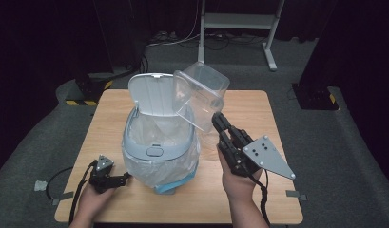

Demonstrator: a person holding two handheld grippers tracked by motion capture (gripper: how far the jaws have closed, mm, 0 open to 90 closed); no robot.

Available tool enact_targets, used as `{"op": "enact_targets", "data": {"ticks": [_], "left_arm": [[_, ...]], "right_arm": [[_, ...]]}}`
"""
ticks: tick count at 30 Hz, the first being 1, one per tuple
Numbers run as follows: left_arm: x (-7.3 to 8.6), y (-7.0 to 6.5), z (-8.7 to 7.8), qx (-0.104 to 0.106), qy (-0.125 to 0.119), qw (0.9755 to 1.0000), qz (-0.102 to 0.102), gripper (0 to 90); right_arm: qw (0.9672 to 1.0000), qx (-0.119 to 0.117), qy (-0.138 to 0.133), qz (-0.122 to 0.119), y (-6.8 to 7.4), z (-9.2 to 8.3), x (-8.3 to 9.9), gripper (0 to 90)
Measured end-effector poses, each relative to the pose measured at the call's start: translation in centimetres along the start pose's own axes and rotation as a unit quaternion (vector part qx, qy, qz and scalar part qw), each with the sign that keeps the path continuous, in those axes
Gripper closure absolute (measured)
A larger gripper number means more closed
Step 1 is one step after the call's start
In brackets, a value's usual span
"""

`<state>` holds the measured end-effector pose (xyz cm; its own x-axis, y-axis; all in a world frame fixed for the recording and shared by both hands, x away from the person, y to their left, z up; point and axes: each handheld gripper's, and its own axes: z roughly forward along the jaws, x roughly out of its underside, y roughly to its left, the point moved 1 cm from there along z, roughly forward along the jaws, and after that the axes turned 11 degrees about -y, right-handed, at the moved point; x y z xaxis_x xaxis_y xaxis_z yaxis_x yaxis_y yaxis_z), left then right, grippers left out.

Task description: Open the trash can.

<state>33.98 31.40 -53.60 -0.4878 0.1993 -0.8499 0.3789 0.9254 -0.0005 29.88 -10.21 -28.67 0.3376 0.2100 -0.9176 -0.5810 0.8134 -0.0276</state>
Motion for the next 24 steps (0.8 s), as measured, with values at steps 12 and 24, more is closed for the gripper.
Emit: {"op": "enact_targets", "data": {"ticks": [12,24], "left_arm": [[0.0,0.0,0.0,0.001,-0.001,1.0,-0.001,13.8],[0.0,0.0,0.0,0.001,-0.001,1.0,0.0,13.8]], "right_arm": [[0.9994,-0.034,0.01,-0.002,3.2,2.7,0.9,85.9],[0.9978,-0.058,0.03,0.01,5.3,4.0,2.7,85.9]]}}
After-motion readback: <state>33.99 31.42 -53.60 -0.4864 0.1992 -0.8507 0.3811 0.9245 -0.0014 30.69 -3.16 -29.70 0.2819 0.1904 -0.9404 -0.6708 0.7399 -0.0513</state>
